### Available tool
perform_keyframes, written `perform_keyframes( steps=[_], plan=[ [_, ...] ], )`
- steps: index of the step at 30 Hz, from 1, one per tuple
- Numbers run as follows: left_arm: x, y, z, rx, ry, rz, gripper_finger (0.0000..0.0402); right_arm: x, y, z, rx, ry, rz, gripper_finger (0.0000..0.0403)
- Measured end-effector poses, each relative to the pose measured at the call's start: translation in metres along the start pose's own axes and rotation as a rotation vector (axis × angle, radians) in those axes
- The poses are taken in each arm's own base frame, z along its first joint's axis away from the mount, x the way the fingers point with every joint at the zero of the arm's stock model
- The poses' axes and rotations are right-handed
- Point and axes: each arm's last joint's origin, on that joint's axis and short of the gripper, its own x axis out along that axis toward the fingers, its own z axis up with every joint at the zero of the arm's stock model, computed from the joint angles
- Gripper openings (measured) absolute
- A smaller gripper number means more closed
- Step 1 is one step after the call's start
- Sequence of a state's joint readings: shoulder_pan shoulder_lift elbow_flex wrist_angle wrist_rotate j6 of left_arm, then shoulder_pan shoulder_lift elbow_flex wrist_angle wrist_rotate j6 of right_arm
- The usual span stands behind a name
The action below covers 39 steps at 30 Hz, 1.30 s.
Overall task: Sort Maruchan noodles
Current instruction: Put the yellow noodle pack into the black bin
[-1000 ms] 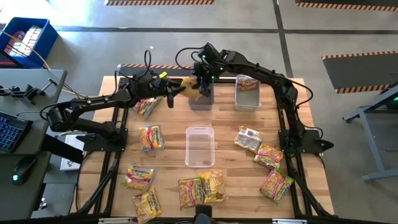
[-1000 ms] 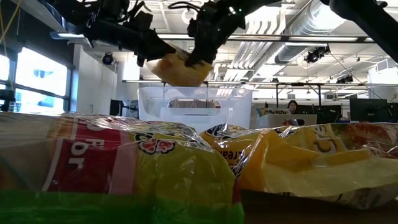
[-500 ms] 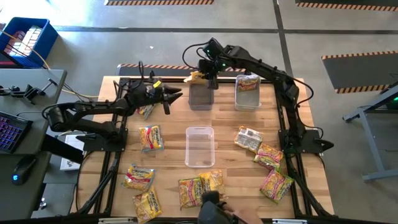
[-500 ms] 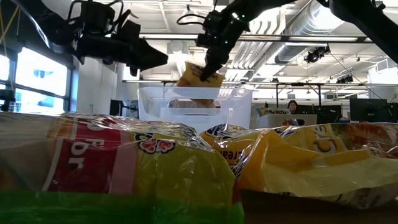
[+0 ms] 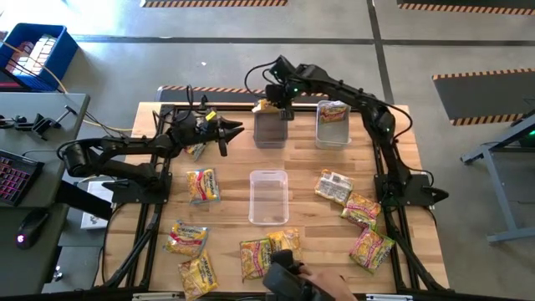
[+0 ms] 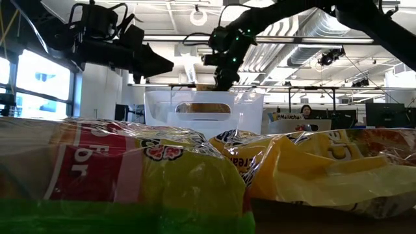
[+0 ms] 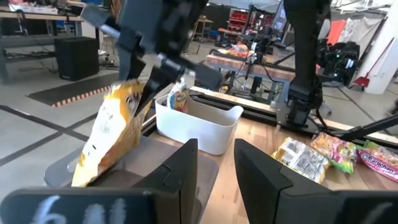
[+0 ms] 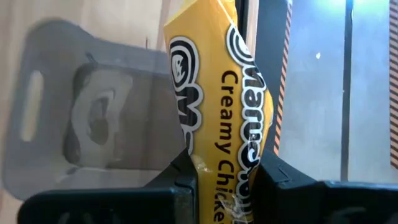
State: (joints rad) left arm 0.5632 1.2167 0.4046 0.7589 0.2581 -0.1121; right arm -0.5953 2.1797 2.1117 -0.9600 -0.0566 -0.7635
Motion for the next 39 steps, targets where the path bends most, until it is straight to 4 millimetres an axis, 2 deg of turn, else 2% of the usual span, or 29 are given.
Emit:
perform_keyframes(
  steps=[9,19,34,39],
  plan=[
    [0.0,0.0,0.0,0.027,0.001,0.0,0.0094,0.025,-0.007,-0.011,0.018,0.056,-0.018,0.0062],
    [0.0,0.0,0.0,0.026,0.004,0.0,0.0094,0.027,-0.008,-0.011,0.043,0.065,-0.03,0.0062],
    [0.0,0.0,-0.001,0.017,0.006,0.001,0.0094,0.051,-0.004,-0.017,0.048,0.125,-0.01,0.0062],
    [0.0,0.0,-0.001,0.017,0.006,0.0,0.0094,0.058,-0.004,-0.017,0.044,0.134,-0.024,0.008]
  ],
)
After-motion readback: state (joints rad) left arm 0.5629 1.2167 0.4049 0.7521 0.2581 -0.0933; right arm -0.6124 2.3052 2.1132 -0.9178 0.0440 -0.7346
